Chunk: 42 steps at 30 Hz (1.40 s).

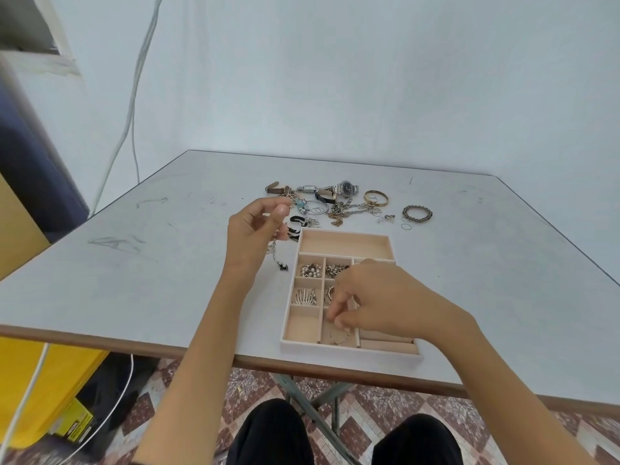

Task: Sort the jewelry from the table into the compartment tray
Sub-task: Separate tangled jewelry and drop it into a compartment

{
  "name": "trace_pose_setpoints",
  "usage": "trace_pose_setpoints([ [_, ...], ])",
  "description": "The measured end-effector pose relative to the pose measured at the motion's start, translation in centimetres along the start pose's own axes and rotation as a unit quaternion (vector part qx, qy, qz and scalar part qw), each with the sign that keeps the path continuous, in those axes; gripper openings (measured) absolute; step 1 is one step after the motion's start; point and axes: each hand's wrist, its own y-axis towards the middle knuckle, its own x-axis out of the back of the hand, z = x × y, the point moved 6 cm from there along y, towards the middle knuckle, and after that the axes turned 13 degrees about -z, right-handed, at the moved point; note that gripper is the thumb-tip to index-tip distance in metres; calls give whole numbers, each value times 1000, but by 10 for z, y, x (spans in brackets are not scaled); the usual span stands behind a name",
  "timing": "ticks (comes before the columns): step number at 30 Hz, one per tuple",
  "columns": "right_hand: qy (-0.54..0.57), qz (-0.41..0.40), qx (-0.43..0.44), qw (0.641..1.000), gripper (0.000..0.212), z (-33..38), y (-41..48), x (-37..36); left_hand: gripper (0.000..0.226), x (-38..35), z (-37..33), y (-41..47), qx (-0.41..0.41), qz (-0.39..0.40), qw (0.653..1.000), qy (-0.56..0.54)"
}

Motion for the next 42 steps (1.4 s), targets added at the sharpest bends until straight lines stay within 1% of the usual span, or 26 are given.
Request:
trace_pose_setpoints([
  [4,34,-12,-8,999,19,-5,-2,-3,9,2,5,0,-13,25,997,71],
  [7,121,-68,-32,990,9,-17,-7,4,8,8,11,-3,-42,56,985,155],
  [10,249,-160,-77,952,5,-37,-19,20,12,14,16,-6,-63,93,973,204],
  [12,299,-222,-110,922,6,-54,-30,29,14,16,20,-8,-69,118,960,245],
  [16,364,-332,-191,849,9,-92,-53,28,15,15,24,-11,-94,162,924,334],
  [17,362,-353,-212,836,11,-102,-58,24,15,14,22,-12,-105,168,916,350],
  [18,348,-368,-230,831,12,-111,-62,19,15,13,19,-12,-119,173,907,364],
  [19,324,-374,-245,834,15,-118,-66,13,14,11,17,-13,-134,177,899,377],
  [21,263,-367,-257,855,20,-126,-72,2,15,8,12,-14,-159,183,889,389],
  [23,191,-350,-254,881,24,-126,-75,-5,16,6,9,-15,-167,185,886,390],
  [25,92,-327,-243,909,30,-126,-72,-9,16,7,8,-15,-154,179,890,390],
  [27,18,-253,-260,932,42,-127,-68,-18,17,8,7,-16,-133,166,899,383],
  [29,-27,-180,-278,943,50,-130,-65,-28,20,10,7,-18,-117,151,908,372],
  [30,-36,-165,-280,945,52,-130,-65,-31,21,11,7,-18,-108,141,913,367],
  [33,-28,-167,-283,944,53,-129,-66,-29,21,17,3,-19,-80,107,932,338],
  [37,-27,-169,-284,943,53,-129,-67,-29,18,12,-24,-28,-61,73,967,235],
  [39,-26,-170,-284,943,53,-129,-67,-28,19,0,-41,-37,-51,96,974,196],
  [41,-23,-171,-284,943,53,-129,-67,-28,20,-13,-53,-51,-31,160,971,177],
  [42,-21,-173,-284,943,53,-128,-67,-28,20,-19,-56,-59,-20,200,964,177],
])
